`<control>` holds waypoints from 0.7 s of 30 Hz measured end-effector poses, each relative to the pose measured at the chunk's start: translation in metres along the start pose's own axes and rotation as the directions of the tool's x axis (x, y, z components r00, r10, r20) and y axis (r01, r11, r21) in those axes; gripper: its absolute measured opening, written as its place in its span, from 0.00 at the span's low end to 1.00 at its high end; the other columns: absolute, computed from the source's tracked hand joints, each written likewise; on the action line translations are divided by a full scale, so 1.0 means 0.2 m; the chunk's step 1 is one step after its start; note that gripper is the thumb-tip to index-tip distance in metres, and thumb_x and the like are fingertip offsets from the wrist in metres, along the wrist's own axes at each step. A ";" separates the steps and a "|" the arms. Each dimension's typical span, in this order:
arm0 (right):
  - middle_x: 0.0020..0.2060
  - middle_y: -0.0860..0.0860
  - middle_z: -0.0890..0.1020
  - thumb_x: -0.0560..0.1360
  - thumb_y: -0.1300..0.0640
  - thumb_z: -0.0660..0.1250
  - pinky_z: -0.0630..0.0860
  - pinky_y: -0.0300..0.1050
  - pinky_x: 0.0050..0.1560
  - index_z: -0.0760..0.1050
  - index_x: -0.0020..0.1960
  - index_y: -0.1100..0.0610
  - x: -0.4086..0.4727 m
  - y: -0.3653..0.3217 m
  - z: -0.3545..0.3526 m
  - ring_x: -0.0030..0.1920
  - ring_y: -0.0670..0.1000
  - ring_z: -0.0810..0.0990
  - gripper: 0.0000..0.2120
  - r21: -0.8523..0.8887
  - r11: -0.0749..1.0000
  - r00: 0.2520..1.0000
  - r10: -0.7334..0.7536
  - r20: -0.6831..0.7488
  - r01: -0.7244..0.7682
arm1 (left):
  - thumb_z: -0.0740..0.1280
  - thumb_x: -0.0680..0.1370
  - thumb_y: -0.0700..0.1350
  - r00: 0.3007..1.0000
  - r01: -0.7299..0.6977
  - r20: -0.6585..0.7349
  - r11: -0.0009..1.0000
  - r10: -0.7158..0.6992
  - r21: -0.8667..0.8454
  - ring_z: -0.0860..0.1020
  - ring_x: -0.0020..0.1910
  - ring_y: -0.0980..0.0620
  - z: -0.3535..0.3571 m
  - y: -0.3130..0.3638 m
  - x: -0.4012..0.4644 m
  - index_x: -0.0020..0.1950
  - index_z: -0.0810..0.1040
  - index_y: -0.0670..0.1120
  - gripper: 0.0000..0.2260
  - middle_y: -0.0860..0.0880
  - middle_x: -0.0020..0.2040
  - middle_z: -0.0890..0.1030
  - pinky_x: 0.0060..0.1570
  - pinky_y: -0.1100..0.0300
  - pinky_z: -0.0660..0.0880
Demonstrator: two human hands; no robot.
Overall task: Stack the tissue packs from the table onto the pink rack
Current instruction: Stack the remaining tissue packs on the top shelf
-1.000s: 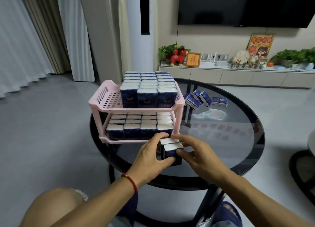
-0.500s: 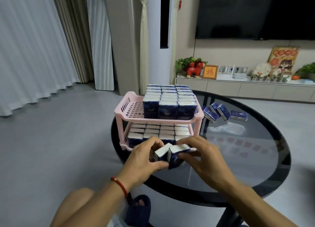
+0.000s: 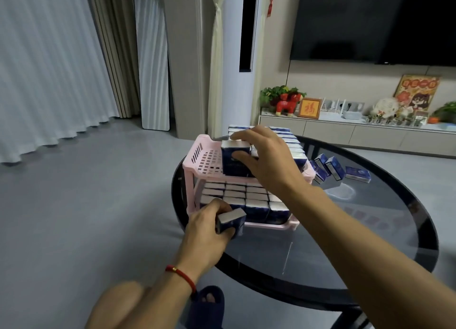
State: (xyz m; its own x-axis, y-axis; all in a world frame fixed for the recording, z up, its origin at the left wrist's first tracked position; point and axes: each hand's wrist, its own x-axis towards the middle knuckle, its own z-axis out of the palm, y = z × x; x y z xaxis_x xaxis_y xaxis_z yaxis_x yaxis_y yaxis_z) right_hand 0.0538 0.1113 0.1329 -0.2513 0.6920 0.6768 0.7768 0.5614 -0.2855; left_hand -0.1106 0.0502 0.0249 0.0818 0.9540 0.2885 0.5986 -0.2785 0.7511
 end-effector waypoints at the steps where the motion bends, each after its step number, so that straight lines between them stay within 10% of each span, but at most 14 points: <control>1: 0.57 0.53 0.81 0.78 0.56 0.72 0.76 0.55 0.57 0.80 0.65 0.52 -0.01 0.01 0.01 0.57 0.56 0.77 0.16 -0.043 0.999 1.000 -0.020 0.007 0.021 | 0.77 0.74 0.39 1.000 -0.001 0.002 1.000 0.001 -0.005 0.80 0.50 0.62 0.00 0.00 0.00 0.53 0.79 0.53 0.14 0.59 0.50 0.81 0.46 0.75 0.75; 12: 0.56 0.54 0.81 0.77 0.58 0.71 0.78 0.56 0.50 0.80 0.61 0.58 -0.08 0.06 0.10 0.54 0.58 0.79 0.13 -0.383 0.898 0.974 -0.225 0.020 0.215 | 0.77 0.73 0.40 1.000 0.019 -0.002 1.000 -0.019 -0.013 0.79 0.50 0.63 -0.01 0.00 0.01 0.54 0.79 0.55 0.15 0.61 0.51 0.81 0.48 0.73 0.74; 21: 0.62 0.57 0.80 0.79 0.63 0.64 0.71 0.54 0.68 0.77 0.67 0.60 -0.28 0.06 -0.07 0.61 0.58 0.77 0.17 -0.361 0.895 0.954 -0.297 -0.039 0.264 | 0.76 0.74 0.40 0.999 0.022 0.040 0.996 -0.019 -0.090 0.81 0.51 0.60 0.03 0.03 -0.01 0.54 0.78 0.55 0.15 0.59 0.50 0.82 0.48 0.68 0.77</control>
State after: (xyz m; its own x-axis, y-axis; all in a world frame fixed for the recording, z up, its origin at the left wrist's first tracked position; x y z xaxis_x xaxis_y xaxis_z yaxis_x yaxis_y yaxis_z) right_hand 0.0854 0.0738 0.1002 -0.4481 0.4754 0.7571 0.8368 0.5210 0.1681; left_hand -0.1017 0.0477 0.0254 0.1027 0.9627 0.2505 0.5258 -0.2663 0.8078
